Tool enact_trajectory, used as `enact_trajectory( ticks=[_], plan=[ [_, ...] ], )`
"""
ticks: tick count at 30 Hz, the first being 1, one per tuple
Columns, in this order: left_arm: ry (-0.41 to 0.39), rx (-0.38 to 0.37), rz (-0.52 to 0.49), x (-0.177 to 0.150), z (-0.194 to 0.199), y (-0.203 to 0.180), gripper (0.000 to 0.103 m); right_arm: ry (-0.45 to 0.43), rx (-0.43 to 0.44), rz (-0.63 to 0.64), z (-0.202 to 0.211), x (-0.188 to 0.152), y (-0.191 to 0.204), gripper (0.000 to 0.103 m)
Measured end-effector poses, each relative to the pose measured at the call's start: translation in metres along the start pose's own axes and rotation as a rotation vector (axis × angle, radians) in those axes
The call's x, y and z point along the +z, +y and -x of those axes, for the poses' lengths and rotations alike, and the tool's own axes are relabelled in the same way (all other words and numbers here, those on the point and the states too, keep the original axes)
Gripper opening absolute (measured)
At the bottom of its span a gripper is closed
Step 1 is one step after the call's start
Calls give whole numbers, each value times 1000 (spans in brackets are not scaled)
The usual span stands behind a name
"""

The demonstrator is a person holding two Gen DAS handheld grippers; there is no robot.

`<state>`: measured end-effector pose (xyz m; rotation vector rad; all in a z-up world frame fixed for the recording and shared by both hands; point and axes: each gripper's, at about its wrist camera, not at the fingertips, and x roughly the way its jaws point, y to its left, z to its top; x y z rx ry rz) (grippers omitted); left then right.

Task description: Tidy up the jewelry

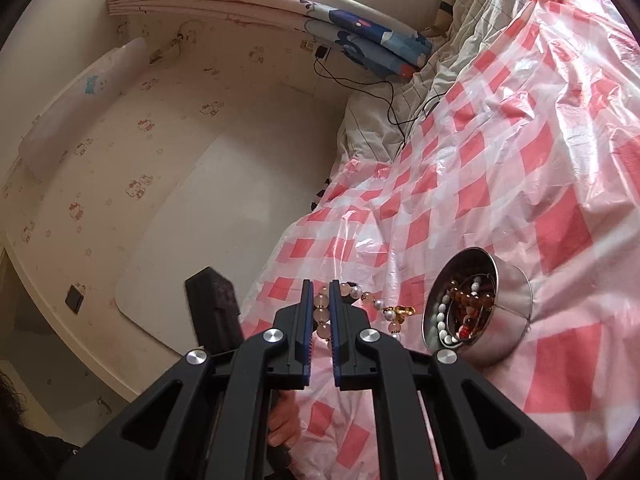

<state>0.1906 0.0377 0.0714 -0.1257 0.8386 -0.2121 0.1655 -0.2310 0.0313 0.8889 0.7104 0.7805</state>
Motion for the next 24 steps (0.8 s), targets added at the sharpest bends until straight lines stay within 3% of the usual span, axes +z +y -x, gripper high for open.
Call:
enact_trajectory(
  ticks=[2, 3, 8, 10, 12, 15, 17, 21, 24],
  plan=[
    [-10, 48, -31, -4, 5, 2, 60, 35, -197, 56, -19, 3, -8, 11],
    [-19, 77, -49, -7, 9, 1, 63, 38, -278, 75, -23, 4, -11, 19],
    [-87, 193, -124, -29, 33, -6, 89, 21, -469, 262, 0, -18, 15, 51],
    [-108, 213, -154, -36, 42, -13, 92, 34, -543, 368, 10, -39, 33, 80],
    [-132, 228, -182, -41, 50, -19, 95, 51, -608, 459, 17, -62, 44, 81],
    [-158, 276, -190, -55, 59, -22, 95, 37, -708, 538, 28, -96, 52, 96],
    [-152, 280, -175, -64, 62, -22, 95, 6, -758, 541, 35, -112, 49, 96],
    [-126, 248, -179, -77, 64, -27, 95, 0, -831, 496, 31, -117, 40, 96],
    [-121, 267, -212, -83, 65, -30, 95, -19, -835, 501, 32, -116, 41, 96]
  ],
)
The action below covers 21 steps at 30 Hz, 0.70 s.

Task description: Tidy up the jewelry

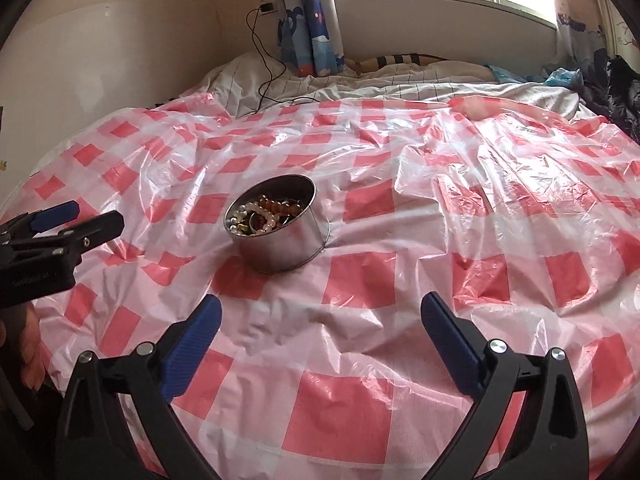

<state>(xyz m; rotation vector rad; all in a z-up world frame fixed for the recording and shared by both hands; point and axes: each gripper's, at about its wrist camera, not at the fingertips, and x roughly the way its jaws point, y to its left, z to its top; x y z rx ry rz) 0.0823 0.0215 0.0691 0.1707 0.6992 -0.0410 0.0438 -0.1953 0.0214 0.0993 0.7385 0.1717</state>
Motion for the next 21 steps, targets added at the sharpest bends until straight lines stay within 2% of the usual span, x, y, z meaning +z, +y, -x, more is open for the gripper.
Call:
enact_trajectory(
  ticks=[3, 9, 11, 16, 18, 21],
  plan=[
    [-1, -10, 3, -1, 0, 1, 95, -7, -12, -12, -2, 1, -3, 96],
    [43, 57, -36, -4, -6, -3, 95, -1, -8, -56, -6, 1, -12, 96],
    [51, 40, -35, -4, -6, -3, 95, -6, -11, -53, -5, 1, -11, 96],
    [20, -84, 41, -5, 3, 2, 95, -15, -10, -33, -3, 1, -7, 96],
    [8, -89, 31, -5, 5, -1, 95, -23, -15, -22, -1, 1, -5, 96],
    [-7, -43, 0, -4, 7, -7, 95, -38, -28, -8, 1, 1, -3, 96]
  ],
)
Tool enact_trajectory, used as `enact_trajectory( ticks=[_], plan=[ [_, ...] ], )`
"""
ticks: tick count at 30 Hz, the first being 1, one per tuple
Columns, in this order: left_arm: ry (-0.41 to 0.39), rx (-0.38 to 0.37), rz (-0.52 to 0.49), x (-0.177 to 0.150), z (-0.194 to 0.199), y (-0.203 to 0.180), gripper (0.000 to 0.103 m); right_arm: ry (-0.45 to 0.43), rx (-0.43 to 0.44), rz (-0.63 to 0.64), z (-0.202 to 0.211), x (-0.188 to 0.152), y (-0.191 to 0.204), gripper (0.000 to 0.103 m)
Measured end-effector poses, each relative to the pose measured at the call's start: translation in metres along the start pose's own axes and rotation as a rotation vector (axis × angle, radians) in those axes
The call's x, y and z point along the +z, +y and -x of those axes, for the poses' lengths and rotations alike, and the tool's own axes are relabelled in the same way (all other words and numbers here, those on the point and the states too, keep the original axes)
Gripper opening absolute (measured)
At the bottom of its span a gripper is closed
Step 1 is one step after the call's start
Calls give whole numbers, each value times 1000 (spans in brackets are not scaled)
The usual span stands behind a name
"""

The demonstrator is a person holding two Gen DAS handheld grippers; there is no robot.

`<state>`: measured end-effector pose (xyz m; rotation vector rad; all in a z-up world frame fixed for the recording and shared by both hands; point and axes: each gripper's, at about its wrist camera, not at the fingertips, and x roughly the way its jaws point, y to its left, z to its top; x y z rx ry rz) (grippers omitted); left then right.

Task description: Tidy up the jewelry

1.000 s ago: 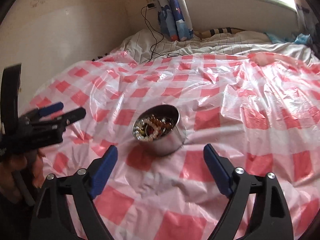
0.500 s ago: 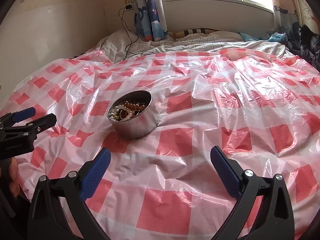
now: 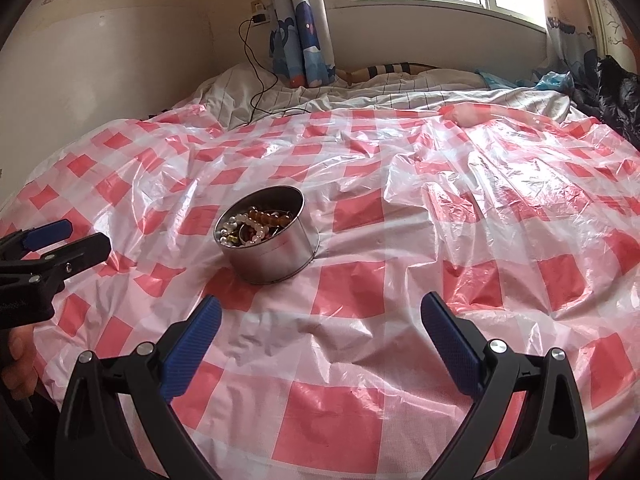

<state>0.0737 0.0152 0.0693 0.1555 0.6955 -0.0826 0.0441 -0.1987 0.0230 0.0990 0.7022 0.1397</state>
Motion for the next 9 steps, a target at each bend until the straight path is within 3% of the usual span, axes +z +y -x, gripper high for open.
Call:
enact_trajectory(
  ticks=[9],
  plan=[
    [15, 2, -13, 2, -1, -3, 95, 5, -8, -1, -2, 0, -1, 96]
  ],
)
